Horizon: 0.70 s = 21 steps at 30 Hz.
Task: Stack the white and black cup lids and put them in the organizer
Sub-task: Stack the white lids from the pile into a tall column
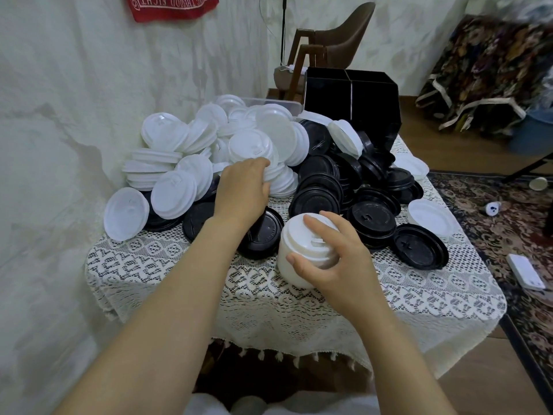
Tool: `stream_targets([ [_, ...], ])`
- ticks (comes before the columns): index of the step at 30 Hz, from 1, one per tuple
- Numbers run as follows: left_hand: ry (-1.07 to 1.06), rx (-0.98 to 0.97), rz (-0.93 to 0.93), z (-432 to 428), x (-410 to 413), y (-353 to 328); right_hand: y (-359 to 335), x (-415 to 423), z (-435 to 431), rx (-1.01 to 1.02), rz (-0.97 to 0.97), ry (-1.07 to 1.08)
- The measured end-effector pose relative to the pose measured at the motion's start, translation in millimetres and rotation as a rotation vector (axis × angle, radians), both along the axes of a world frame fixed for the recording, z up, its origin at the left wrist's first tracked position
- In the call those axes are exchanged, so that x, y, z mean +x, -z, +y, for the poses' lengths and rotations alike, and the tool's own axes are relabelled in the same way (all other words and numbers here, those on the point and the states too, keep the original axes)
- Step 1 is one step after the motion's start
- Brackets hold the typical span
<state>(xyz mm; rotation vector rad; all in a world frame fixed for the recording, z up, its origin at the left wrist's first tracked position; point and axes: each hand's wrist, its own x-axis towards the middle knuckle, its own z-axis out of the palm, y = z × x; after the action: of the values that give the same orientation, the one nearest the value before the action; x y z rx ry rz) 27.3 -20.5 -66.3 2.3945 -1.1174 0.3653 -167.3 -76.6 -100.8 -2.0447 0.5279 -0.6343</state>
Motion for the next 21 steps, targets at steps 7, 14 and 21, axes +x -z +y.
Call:
stream_targets([
  [7, 0.047, -0.141, 0.159, 2, -1, -6, 0, 0, 0, -0.005, 0.011, -0.005],
  [14, 0.019, -0.577, 0.668, 16, -20, -24, -2, -1, 0, 0.010, 0.018, -0.007],
  [21, -0.003, -0.969, 1.226, 39, -50, -23, -1, -1, 0, -0.001, 0.017, -0.005],
])
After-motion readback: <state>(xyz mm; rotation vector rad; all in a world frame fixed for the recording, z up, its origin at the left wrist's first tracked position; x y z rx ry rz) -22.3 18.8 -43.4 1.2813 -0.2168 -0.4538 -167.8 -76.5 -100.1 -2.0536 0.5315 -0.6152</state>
